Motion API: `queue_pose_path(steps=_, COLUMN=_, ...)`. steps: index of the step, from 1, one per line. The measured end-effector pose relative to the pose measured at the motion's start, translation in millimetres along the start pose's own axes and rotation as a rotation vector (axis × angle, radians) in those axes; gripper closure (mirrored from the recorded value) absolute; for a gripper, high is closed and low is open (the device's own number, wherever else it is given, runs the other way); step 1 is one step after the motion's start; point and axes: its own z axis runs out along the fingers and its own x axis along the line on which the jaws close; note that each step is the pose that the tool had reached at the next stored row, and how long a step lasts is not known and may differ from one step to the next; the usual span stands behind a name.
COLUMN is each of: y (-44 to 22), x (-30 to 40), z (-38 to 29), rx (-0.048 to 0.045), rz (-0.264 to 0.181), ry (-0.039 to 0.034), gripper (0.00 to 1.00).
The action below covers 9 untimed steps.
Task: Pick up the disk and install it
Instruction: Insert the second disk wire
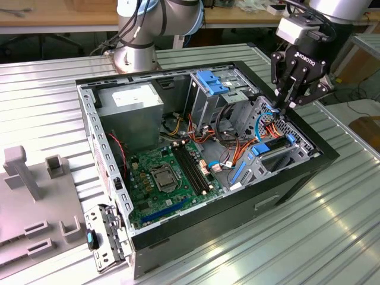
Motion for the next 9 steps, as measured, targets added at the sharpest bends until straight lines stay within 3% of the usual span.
queue_pose_path(steps=1, y=0.0, x=-0.6, z=-0.1, rx=-0.0014, rz=0.000, ry=0.0022, gripper=0.70)
queue_pose_path(steps=3, y=-0.1, x=-2.9, z=-0.3, rx=-0.0139, rz=-0.001, ry=0.0019, gripper=0.70)
queue_pose_path(steps=6, y=-1.4, x=-7.2, z=0.9, rx=-0.0419, rz=-0.004, ry=0.0013, gripper=0.70)
queue_pose_path(steps=7, y=-6.5, x=-8.1, z=2.8, rx=-0.0479, rz=-0.004, ry=0.0013, gripper=0.70)
queue_pose_path(steps=9, y=-9.0, x=-8.7, z=2.9, rx=-0.0490, rz=-0.004, ry=0.0014, gripper=0.70)
